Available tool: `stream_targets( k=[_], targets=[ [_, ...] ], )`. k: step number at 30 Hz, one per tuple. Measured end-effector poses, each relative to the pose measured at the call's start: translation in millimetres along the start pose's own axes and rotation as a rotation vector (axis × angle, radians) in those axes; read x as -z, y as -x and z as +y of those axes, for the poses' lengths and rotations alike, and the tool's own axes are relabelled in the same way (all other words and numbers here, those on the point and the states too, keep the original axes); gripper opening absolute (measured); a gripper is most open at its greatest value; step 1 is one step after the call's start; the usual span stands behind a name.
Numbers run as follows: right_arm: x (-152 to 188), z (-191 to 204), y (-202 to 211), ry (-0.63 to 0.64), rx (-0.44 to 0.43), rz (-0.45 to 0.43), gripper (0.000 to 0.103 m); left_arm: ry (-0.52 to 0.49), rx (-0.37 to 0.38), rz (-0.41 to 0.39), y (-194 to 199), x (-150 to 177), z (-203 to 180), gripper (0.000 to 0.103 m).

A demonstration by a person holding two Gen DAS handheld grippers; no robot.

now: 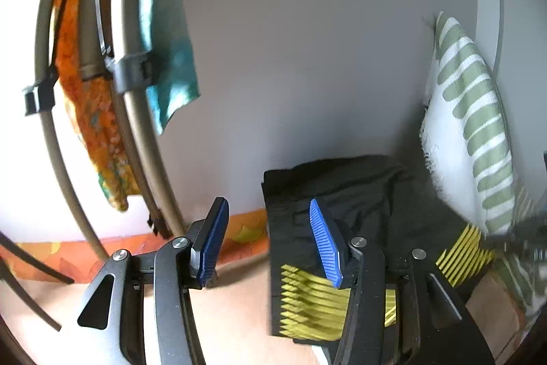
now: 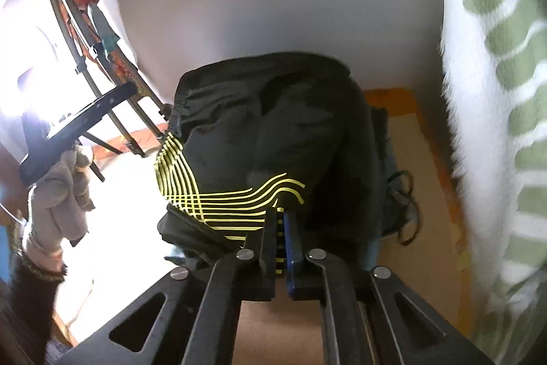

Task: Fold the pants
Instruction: 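Lower the bundle onto the clothes stack and open both grippers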

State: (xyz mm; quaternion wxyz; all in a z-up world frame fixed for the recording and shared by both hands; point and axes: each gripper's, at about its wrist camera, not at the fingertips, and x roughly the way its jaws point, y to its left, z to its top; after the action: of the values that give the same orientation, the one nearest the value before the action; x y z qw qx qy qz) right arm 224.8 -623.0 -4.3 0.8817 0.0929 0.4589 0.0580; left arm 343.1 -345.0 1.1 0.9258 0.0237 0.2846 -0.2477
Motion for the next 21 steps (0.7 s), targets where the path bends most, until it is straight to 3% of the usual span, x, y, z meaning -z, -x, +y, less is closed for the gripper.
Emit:
stream_targets(
  k=[6,12,15,16,21],
  targets=[
    [-7,-47,-1,-0.009,0.173,0.026,0.0,-0.025,0.058,0.027,8,14,-5,0.048],
    [11,-66,-19,-0.048,0.149,0.071,0.002,-0.074,0.089,0.075,1,31,-28,0.048],
    [16,-65,-16,-0.043,0.207,0.064,0.015,-0.06,0.106,0.102,2,40,-32,0.048],
    [19,-67,-11,-0.059,0.213,0.055,0.027,-0.053,0.11,0.109,5,42,-33,0.048],
    [31,-59,23,-0.072,0.212,-0.017,0.035,-0.032,0.121,0.107,33,50,-35,0.048]
  ],
)
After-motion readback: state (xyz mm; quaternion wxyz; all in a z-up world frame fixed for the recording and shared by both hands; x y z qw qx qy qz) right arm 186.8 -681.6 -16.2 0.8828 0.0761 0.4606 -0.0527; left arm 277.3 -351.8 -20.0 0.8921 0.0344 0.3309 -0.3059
